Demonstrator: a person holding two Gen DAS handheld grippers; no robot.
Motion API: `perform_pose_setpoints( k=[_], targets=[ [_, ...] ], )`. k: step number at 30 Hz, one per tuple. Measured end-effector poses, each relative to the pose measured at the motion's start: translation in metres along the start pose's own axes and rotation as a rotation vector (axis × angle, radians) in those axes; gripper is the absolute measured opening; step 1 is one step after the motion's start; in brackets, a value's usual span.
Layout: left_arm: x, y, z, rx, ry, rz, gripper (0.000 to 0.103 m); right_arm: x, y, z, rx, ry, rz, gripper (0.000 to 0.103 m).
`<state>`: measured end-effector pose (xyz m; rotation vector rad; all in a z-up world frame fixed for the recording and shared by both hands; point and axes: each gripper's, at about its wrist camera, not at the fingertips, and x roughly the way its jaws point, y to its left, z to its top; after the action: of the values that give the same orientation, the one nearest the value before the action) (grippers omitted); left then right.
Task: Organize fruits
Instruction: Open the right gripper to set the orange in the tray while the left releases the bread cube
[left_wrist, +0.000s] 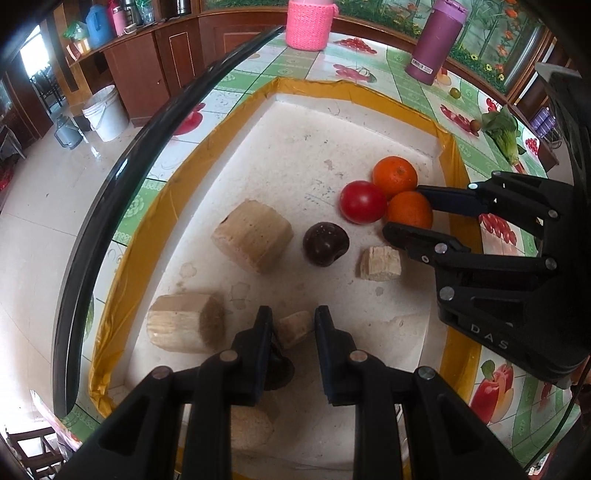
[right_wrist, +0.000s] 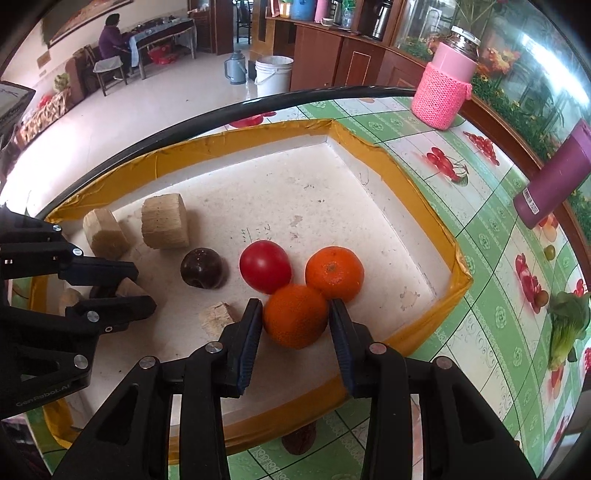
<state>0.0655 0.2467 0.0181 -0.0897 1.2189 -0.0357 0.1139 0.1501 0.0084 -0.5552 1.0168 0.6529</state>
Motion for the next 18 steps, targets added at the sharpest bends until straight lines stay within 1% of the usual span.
perform_pose_setpoints(
  k=[2, 4, 5, 7, 11, 15, 17, 18],
  targets=[
    [0.0, 0.001, 0.001, -0.004, 0.003, -0.004, 0.028, 0.001, 0.0, 0.0, -0.005, 0.0, -0.006, 0.038],
    [0.001, 0.002, 0.001, -0.007, 0.005, -0.003, 0.038, 0.001, 0.0, 0.0, -0.008, 0.002, -0.009, 0.038],
    [0.001, 0.002, 0.0, -0.005, 0.005, -0.002, 0.041, 0.0, 0.0, 0.0, -0.006, 0.002, -0.013, 0.038],
    [0.0, 0.001, -0.001, 0.001, 0.007, 0.012, 0.049, -0.002, -0.002, 0.0, 0.005, -0.002, -0.011, 0.039],
    [-0.003, 0.002, -0.005, -0.002, 0.002, 0.02, 0.049, -0.011, -0.006, -0.003, 0.033, -0.009, -0.009, 0.04],
    [-0.011, 0.003, -0.011, -0.007, -0.008, 0.034, 0.049, -0.029, -0.011, -0.008, 0.071, -0.03, 0.002, 0.042],
    [-0.018, 0.002, -0.015, -0.007, -0.031, 0.054, 0.052, -0.041, -0.012, -0.013, 0.093, -0.047, 0.016, 0.043],
    [-0.022, 0.001, -0.017, -0.008, -0.049, 0.068, 0.058, -0.048, -0.013, -0.016, 0.104, -0.054, 0.021, 0.043]
  ],
)
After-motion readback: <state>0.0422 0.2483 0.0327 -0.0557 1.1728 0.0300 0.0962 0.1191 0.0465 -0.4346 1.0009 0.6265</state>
